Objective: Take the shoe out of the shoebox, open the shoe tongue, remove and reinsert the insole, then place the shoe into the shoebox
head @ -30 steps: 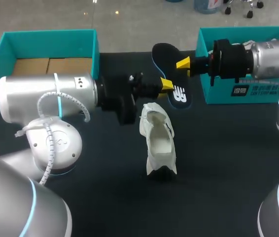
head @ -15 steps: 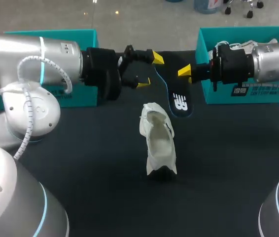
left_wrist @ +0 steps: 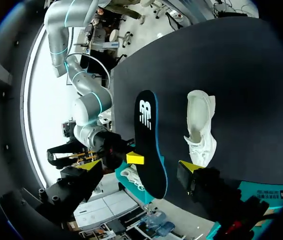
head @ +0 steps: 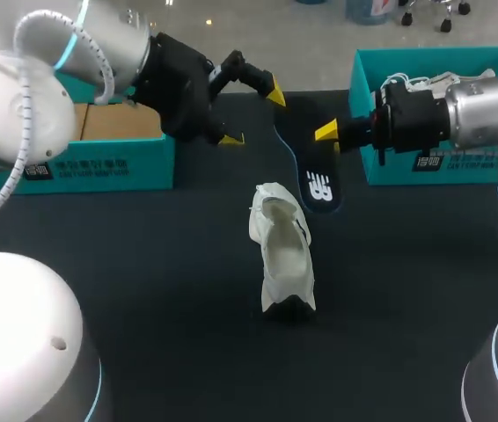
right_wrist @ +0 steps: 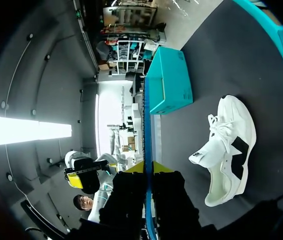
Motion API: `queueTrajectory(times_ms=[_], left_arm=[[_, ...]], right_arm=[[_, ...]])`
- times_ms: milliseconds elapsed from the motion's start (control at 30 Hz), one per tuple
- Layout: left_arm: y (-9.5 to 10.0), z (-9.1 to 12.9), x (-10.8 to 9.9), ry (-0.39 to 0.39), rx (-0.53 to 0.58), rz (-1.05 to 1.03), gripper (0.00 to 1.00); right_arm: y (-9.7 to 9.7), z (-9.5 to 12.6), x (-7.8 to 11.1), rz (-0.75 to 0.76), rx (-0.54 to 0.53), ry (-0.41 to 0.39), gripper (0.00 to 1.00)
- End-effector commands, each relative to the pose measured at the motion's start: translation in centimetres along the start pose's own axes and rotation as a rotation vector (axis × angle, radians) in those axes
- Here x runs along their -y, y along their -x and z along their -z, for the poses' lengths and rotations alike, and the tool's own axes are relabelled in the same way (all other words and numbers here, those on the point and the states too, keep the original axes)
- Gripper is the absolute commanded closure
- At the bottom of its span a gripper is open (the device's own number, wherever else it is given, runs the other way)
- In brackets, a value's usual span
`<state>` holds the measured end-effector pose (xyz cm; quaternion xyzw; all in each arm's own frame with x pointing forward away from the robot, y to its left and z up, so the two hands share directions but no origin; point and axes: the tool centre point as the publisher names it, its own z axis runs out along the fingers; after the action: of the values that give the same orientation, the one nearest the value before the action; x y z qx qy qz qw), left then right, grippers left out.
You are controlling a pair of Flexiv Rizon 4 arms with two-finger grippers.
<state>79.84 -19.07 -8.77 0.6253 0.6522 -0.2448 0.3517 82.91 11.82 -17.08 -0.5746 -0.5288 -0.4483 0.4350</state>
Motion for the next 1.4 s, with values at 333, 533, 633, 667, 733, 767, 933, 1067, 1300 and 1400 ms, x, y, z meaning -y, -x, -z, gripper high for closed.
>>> queueTrajectory(times_ms=[333,533,633,667,733,767,933,1067,1300,1400], left_arm=[[0.4,0.7,-0.3,0.003,-0.427,0.006,0.00],[1.1,0.1,-1.3,-0.049,-0.570,0.117,0.00],[1.4,0.0,-1.8,-0.045,-0.650,0.151,0.00],[1.5,-0.1,-1.8,-0.036,-0.670,0.154,0.00],[1.4,-0.3,-2.2,-0.037,-0.731,0.152,0.00],[1.3,-0.4,-2.3,-0.032,-0.751,0.159,0.00],[0.6,-1.9,-2.7,-0.066,-0.881,0.133,0.00],[-0.4,-3.1,-3.2,-0.109,-0.971,0.160,0.00],[-0.2,-2.7,-3.7,-0.105,-0.976,0.167,0.00],[0.3,-2.4,-3.9,-0.092,-0.964,0.158,0.00]], right_arm=[[0.4,-0.8,0.1,-0.002,0.012,-0.029,1.00],[0.5,-1.0,0.2,0.000,0.017,-0.033,1.00],[0.5,-1.0,0.2,-0.002,0.019,-0.031,1.00],[0.5,-1.1,0.2,-0.002,0.020,-0.030,1.00],[0.4,-1.2,0.2,-0.001,0.020,-0.031,1.00],[0.3,-1.2,0.2,0.000,0.019,-0.030,1.00],[0.2,-1.5,0.1,0.005,0.017,-0.034,1.00],[0.2,-1.8,0.0,0.007,0.015,-0.041,1.00],[0.4,-2.0,0.1,0.008,0.013,-0.045,1.00],[0.7,-2.2,0.1,0.003,0.010,-0.045,1.00]])
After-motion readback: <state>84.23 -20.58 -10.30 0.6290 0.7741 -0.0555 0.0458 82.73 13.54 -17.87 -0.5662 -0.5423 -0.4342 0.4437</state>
